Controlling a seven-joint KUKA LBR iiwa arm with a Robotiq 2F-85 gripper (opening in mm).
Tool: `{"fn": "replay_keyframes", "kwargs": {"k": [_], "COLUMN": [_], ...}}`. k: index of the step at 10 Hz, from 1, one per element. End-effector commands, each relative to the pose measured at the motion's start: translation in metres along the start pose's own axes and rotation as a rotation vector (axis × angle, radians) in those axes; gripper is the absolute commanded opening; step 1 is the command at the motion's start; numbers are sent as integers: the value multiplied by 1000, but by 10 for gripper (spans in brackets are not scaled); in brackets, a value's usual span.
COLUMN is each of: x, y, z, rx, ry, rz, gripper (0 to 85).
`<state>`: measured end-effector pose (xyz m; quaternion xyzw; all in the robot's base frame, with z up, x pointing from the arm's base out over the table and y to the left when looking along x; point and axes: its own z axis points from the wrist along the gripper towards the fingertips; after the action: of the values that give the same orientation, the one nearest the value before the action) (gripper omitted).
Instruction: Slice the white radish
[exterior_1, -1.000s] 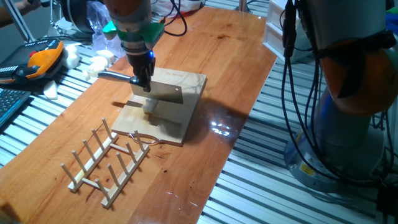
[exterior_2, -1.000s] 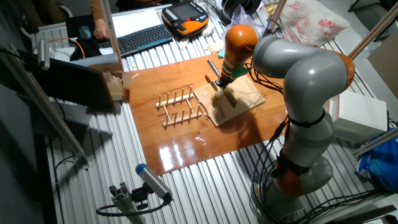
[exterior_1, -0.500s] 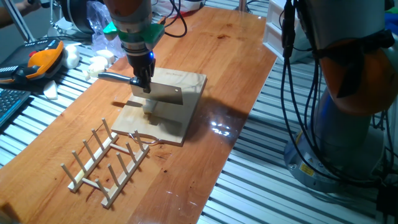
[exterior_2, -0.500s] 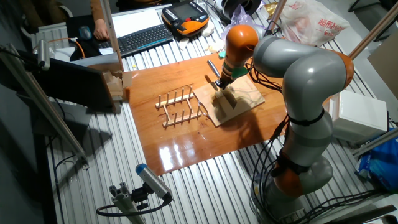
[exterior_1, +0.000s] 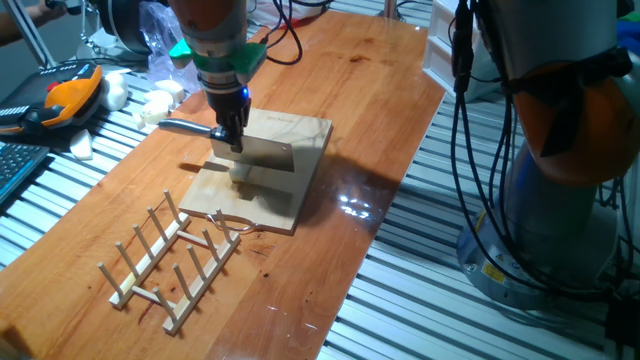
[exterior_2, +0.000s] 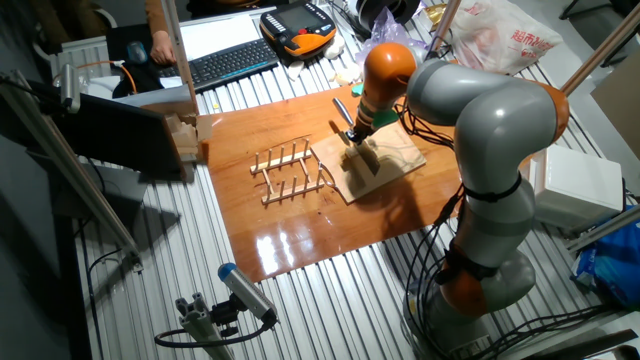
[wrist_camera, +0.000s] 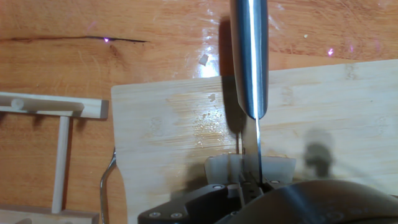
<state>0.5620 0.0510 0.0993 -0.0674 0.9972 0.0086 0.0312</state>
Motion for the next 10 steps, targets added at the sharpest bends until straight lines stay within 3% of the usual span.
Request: {"fn": "replay_keyframes", "kwargs": {"k": [1, 10], "x": [0, 0], "y": [0, 7], "z": [2, 26], "rx": [0, 3], "ry": [-4, -48], "rz": [0, 8], "gripper": [0, 0]}}
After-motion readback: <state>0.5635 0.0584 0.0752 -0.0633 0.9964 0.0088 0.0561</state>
